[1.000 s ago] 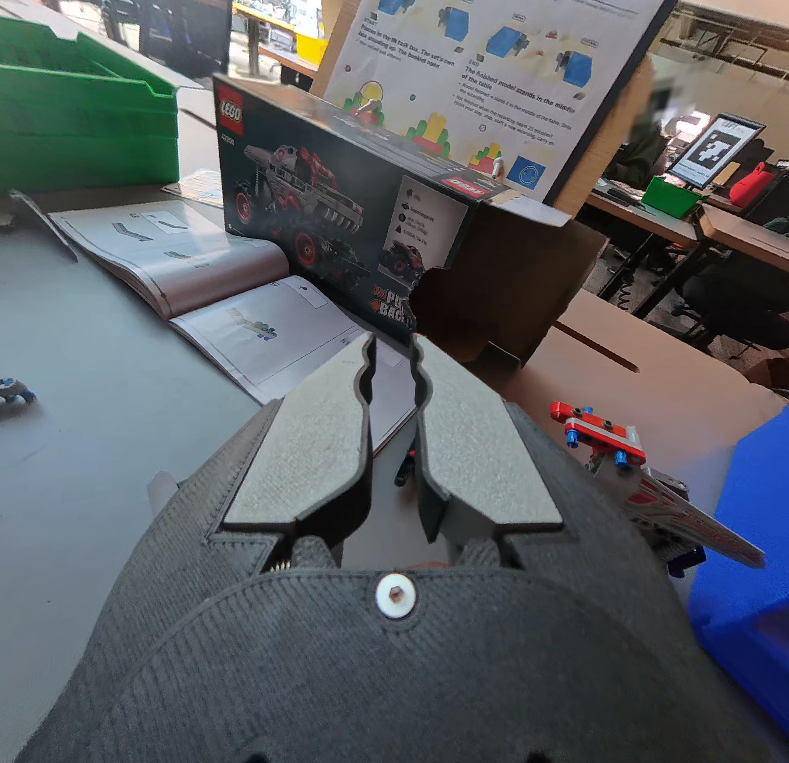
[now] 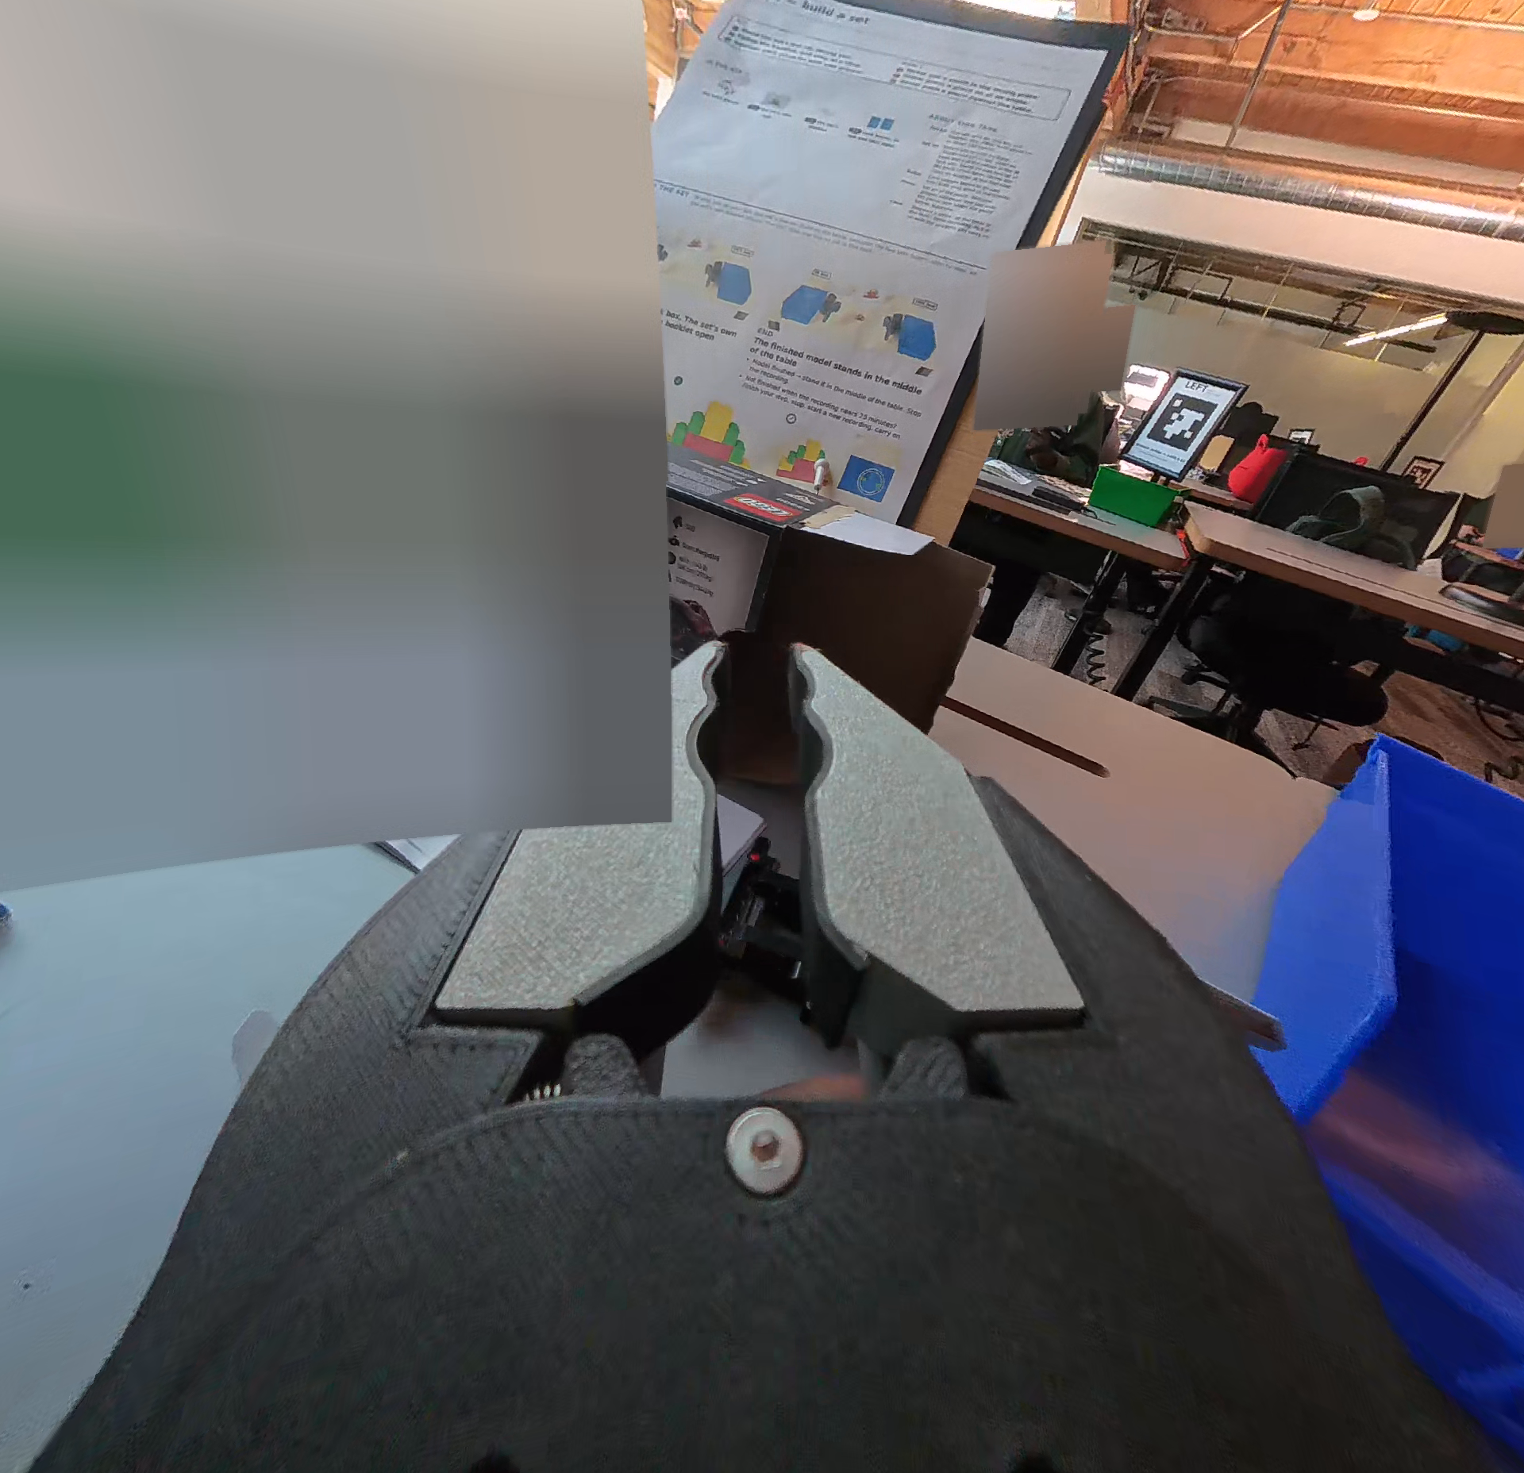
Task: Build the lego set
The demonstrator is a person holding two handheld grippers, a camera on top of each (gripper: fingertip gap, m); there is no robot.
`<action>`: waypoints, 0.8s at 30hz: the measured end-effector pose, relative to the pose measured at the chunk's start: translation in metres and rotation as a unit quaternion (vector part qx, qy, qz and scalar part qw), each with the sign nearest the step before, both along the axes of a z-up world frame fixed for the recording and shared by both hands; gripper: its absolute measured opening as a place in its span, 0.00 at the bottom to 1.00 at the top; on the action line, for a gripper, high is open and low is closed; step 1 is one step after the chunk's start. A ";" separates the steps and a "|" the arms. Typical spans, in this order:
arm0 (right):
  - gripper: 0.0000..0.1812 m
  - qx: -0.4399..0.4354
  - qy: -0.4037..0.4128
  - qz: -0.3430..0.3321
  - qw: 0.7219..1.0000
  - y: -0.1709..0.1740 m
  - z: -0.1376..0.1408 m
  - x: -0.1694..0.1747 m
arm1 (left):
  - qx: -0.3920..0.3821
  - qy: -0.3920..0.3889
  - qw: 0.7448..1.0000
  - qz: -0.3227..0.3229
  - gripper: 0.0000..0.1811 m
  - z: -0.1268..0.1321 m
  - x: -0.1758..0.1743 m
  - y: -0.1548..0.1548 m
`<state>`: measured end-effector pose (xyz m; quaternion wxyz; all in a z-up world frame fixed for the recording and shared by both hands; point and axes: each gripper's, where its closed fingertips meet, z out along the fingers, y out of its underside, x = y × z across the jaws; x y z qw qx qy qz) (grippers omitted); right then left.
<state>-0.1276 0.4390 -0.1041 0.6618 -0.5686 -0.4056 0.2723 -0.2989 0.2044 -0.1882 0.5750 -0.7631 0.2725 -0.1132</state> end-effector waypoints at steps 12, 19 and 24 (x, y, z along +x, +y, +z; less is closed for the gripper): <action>0.12 0.038 -0.086 0.057 0.994 -0.025 -0.031 -0.037 | 0.104 0.094 0.973 0.186 0.00 0.075 -0.113 -0.095; 0.13 0.059 -0.091 0.144 0.984 -0.056 -0.035 -0.047 | -0.203 0.034 0.942 0.266 0.01 0.038 -0.231 -0.118; 0.13 0.046 -0.078 0.100 0.991 -0.038 -0.032 -0.036 | -0.300 0.012 0.921 0.248 0.01 0.014 -0.260 -0.099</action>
